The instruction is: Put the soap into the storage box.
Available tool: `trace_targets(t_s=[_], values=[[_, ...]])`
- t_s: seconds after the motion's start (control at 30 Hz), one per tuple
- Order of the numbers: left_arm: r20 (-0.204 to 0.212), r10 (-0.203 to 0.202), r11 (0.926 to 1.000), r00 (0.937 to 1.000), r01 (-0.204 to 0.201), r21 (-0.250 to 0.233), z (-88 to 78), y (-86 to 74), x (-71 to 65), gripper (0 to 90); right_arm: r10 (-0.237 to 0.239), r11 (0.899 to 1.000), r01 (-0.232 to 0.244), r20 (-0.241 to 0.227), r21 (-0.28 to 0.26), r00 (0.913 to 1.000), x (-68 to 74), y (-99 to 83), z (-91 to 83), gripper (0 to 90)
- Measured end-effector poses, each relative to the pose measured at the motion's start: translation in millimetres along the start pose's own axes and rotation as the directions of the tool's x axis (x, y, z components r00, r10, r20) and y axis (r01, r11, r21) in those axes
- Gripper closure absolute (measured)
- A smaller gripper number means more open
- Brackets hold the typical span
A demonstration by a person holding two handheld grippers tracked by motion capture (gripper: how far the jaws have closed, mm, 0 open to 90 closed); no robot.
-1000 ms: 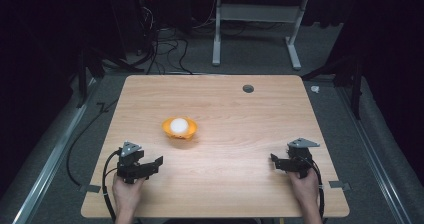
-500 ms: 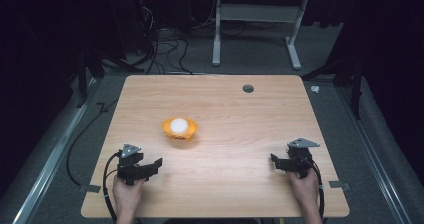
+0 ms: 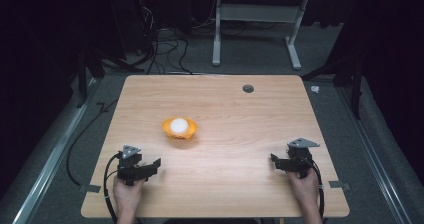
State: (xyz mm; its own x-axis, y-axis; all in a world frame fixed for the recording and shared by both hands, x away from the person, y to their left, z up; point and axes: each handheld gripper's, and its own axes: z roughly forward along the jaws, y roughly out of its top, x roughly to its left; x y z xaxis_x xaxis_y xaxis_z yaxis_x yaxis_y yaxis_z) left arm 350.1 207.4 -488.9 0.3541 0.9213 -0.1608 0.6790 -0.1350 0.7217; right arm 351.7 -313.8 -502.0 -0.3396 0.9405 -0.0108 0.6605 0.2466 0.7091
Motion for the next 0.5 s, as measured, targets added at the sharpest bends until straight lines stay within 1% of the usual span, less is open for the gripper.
trace_targets(t_s=[0.5], values=[[-0.029, 0.020, 0.9998, 0.9994, -0.020, 0.008, 8.3, -0.7, -1.9, 22.1, 0.000, 1.000, 0.000, 0.000, 0.000, 1.0000, 0.0, 0.0, 0.0, 19.7]])
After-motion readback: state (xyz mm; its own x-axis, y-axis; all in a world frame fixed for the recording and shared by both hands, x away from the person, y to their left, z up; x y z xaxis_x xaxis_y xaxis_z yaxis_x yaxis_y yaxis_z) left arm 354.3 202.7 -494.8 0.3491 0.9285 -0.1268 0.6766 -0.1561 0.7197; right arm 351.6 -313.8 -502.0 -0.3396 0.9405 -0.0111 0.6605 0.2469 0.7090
